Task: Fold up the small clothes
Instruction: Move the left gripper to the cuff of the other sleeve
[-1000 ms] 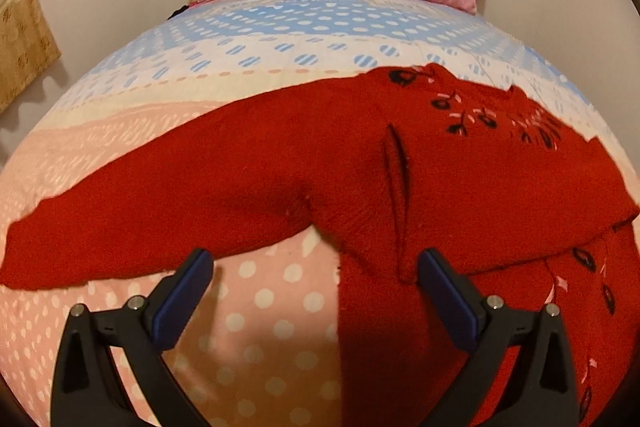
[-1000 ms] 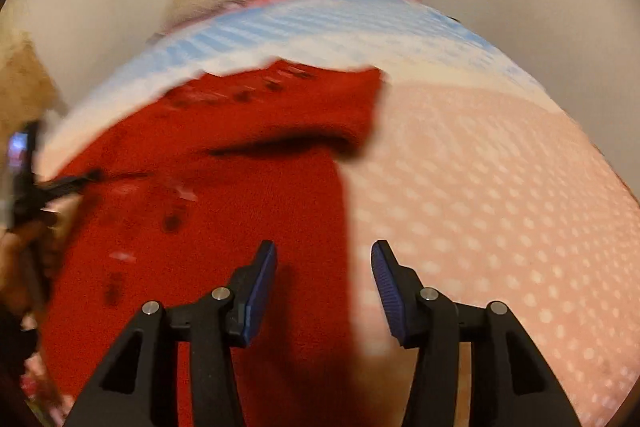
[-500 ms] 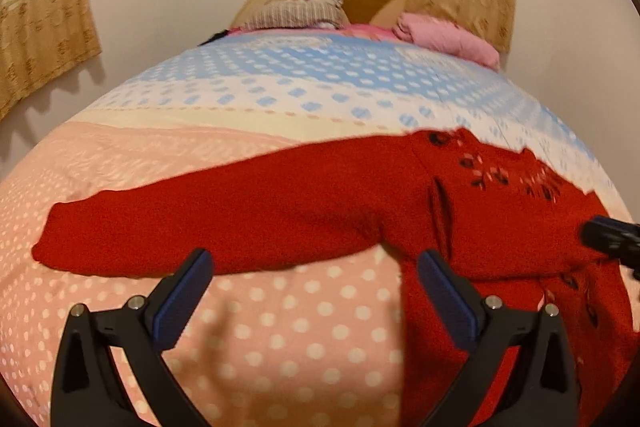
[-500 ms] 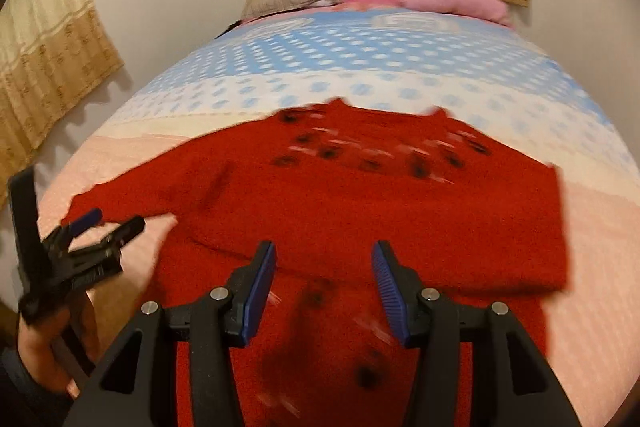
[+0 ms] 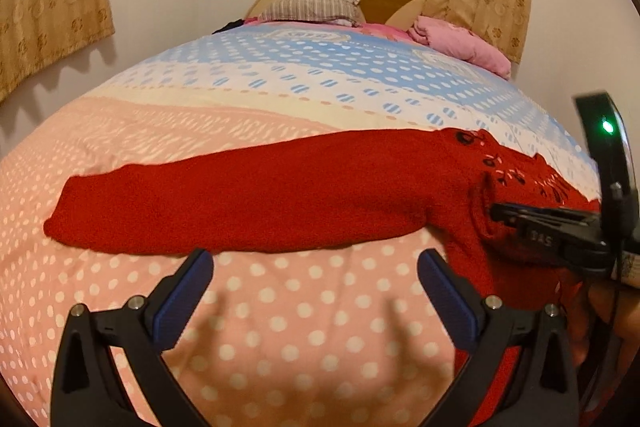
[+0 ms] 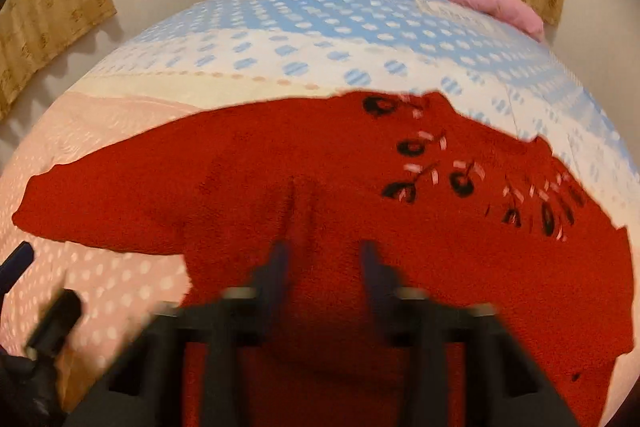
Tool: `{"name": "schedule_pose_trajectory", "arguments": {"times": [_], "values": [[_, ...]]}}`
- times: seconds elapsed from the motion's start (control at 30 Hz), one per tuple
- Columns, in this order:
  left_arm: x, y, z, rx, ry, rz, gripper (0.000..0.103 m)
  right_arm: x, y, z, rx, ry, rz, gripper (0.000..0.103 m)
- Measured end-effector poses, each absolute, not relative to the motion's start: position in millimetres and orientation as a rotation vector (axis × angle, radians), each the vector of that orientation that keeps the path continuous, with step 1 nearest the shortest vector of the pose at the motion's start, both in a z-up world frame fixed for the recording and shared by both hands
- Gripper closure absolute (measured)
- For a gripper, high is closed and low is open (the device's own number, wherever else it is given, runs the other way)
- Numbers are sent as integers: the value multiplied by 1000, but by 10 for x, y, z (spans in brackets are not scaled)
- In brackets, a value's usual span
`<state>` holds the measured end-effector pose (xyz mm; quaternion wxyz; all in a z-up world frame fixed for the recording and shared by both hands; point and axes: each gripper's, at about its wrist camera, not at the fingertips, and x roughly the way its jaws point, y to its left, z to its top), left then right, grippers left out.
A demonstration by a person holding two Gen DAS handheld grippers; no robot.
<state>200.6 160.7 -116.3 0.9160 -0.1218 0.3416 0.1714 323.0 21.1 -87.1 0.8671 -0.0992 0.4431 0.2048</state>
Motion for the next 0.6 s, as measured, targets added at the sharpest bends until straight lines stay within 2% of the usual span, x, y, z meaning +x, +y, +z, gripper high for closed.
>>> {"name": "schedule_pose_trajectory", "arguments": {"times": [0.07,0.27,0.4,0.43,0.47,0.53,0.6], "values": [[1988,1657,-1178,-276,698,355,0,3206,171,-853,-201,912,441,97],[1962,1680,-1200,-263,701,378,0,2920,391,-578,-215,832,556,97],[1904,1723,-1154,-217,702,400,0,2885,533,-720,-281,856,563,95],[1893,1751,-1147,-204,711,395,0,2906,508,-764,-279,865,550,87],[1887,1796,-1154,-201,724,371,0,2914,476,-785,-271,871,543,63],[1855,1929,-1205,-220,771,358,0,2915,353,-792,-230,882,546,30],[1790,2051,-1243,-251,786,346,0,2854,134,-685,-133,845,602,30]]}}
